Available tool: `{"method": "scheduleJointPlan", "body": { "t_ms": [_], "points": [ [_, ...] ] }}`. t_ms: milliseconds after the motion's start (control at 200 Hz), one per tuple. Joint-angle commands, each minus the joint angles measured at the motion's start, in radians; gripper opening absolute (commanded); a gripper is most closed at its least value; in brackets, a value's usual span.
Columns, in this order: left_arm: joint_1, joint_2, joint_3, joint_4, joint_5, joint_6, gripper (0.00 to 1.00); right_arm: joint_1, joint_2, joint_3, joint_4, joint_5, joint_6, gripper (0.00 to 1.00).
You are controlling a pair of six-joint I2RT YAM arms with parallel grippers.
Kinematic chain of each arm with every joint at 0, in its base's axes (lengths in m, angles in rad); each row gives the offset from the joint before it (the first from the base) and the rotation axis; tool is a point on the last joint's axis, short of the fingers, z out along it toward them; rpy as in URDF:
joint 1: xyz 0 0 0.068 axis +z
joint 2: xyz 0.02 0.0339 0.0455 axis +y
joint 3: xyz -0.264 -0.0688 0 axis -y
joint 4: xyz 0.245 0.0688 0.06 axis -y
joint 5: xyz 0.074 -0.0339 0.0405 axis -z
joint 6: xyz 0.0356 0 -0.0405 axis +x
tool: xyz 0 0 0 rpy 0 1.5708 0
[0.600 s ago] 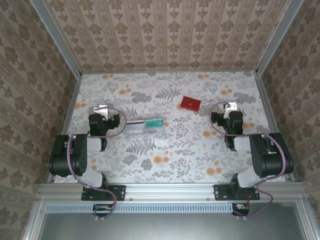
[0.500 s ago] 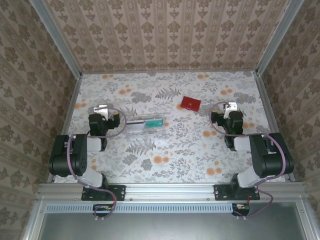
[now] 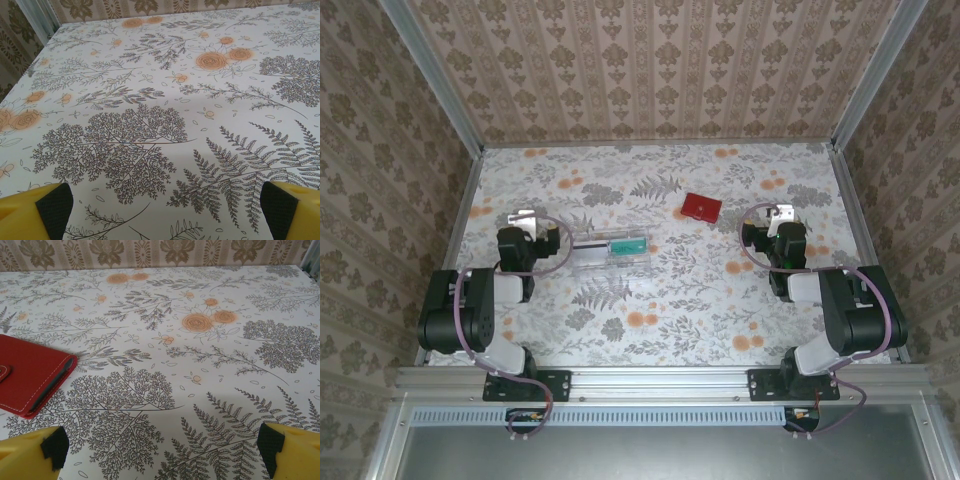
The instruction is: Take the credit cards out of the card holder
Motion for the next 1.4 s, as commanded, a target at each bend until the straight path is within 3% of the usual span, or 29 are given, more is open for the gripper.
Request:
{"method": "scheduleJointPlan", "body": {
  "t_ms": [0,265,350,455,550,650,745,885,980,1080,1395],
  "points": [
    [0.011,-0.006,0.023,-0.002,0.023,0.02,1.0,0.0,0.001,0.02,0.002,-0.021,0.012,1.0],
    [0.012,-0.01,0.027,-0.001,0.019,0.019,1.0,-0.001,0.002,0.02,0.002,-0.021,0.012,1.0],
    [0.014,-0.051,0.08,-0.121,-0.003,0.007,1.0,-0.001,0.0,0.02,0.002,-0.02,0.012,1.0],
    [0.014,-0.117,0.226,-0.463,-0.087,-0.009,1.0,0.0,-0.003,0.014,0.012,-0.018,0.012,1.0],
    [0.014,-0.187,0.303,-0.634,-0.156,-0.03,1.0,0.009,-0.062,0.013,-0.034,0.023,0.016,1.0],
    [0.02,-0.278,0.365,-0.767,-0.253,-0.159,1.0,0.013,-0.222,0.08,-0.298,0.071,0.055,1.0],
    [0.03,-0.347,0.454,-0.976,-0.341,-0.436,1.0,0.012,-0.325,0.132,-0.434,0.091,0.174,1.0],
    [0.063,-0.429,0.473,-1.1,-0.149,-0.613,1.0,0.007,-0.392,0.271,-0.774,0.195,0.547,1.0],
    [0.06,-0.483,0.428,-1.091,-0.05,-0.659,1.0,-0.001,-0.335,0.377,-0.863,0.02,0.519,1.0],
    [0.046,-0.542,0.355,-1.067,-0.006,-0.69,1.0,0.026,-0.225,0.501,-0.941,-0.065,0.523,1.0],
    [-0.035,-0.662,0.344,-1.193,-0.015,-0.615,1.0,0.248,0.222,0.966,-1.176,0.06,0.429,1.0]
  ]
}}
